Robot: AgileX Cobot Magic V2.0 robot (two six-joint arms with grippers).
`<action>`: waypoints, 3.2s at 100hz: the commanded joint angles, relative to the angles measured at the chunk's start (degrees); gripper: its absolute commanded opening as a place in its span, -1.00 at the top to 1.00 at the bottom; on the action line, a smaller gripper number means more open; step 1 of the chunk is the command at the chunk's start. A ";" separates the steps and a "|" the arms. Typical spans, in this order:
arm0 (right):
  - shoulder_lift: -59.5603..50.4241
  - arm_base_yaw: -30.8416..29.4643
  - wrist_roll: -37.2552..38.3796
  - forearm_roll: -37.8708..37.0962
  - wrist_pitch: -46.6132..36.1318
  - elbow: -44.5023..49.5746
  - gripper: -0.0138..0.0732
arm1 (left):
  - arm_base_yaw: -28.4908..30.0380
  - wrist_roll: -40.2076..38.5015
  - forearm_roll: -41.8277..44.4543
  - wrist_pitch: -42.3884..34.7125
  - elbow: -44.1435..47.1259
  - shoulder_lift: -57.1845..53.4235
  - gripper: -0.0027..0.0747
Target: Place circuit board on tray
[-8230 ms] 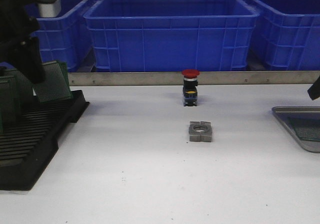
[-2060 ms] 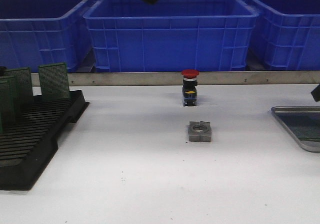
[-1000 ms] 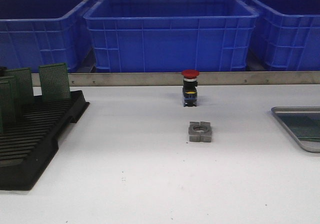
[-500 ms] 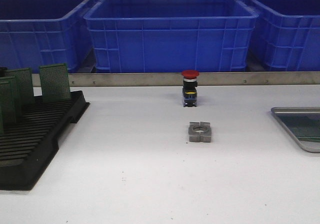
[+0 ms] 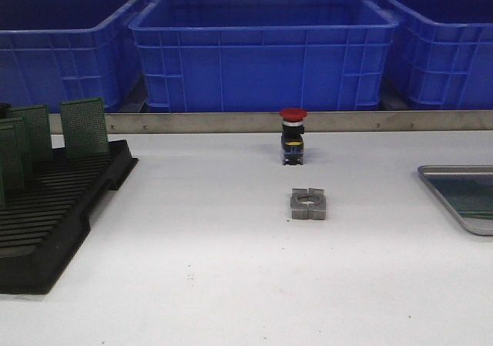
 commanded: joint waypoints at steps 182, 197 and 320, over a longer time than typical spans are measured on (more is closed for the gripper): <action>0.39 -0.13 -0.35 0.59 -2.75 -1.41 0.84 | -0.03 -50.00 52.52 -4.99 0.47 -0.65 0.98; 0.39 -0.13 -0.35 0.59 -2.75 -1.41 0.84 | -0.03 -59.25 62.49 -10.93 6.01 -4.04 0.98; 0.39 -0.13 -0.35 0.59 -2.77 -1.41 0.84 | -0.03 -59.25 62.97 -12.94 22.70 -20.00 0.98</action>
